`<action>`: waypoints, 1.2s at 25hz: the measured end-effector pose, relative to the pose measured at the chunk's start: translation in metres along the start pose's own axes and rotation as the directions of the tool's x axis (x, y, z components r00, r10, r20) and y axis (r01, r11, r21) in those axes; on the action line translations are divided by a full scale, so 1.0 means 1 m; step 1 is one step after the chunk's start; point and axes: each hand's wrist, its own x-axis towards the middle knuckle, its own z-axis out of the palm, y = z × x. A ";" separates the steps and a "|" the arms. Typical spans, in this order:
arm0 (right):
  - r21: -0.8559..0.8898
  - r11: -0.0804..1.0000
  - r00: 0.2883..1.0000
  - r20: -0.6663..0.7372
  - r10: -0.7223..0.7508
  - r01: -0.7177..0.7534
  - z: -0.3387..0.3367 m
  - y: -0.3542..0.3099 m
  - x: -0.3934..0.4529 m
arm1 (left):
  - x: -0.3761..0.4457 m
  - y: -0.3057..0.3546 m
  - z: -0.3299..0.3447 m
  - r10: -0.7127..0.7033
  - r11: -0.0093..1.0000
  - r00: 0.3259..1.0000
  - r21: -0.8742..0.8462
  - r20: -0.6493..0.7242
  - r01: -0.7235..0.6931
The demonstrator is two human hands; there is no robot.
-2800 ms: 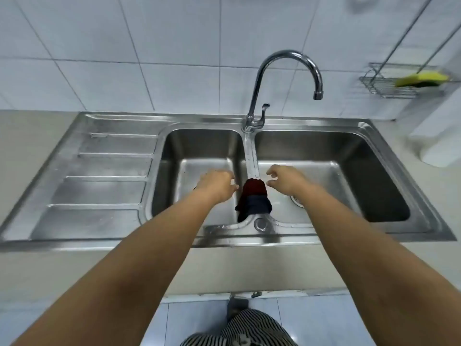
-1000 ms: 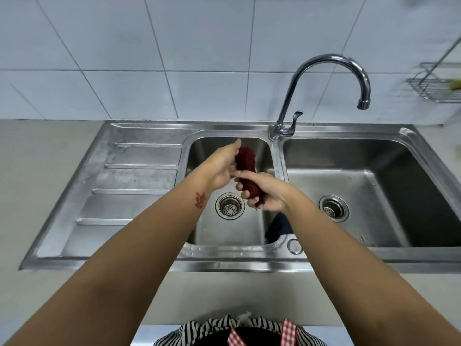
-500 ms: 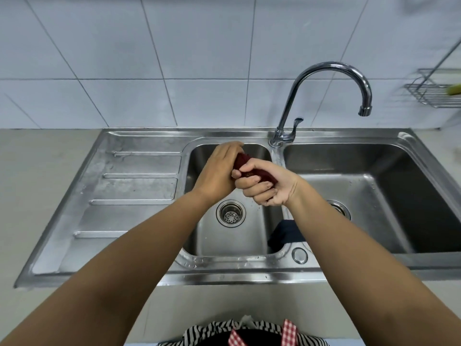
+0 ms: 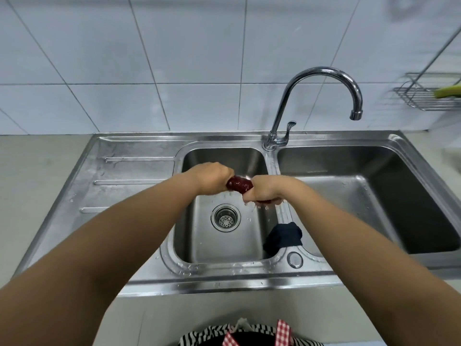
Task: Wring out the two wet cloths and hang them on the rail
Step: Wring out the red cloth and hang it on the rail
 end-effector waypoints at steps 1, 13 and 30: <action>-0.147 0.989 0.996 -0.089 -0.014 0.000 0.003 0.001 0.003 | 0.000 0.006 0.003 -0.025 1.000 0.999 -0.010 0.032 0.025; -0.757 0.647 0.542 -0.508 -0.670 0.090 0.019 0.032 0.017 | -0.026 0.054 0.032 -0.033 -0.060 0.890 -0.890 0.454 0.452; 0.688 0.725 0.939 0.252 -0.233 -0.005 -0.005 0.014 0.001 | -0.007 -0.020 0.017 0.022 0.999 0.943 -0.021 -0.332 -0.031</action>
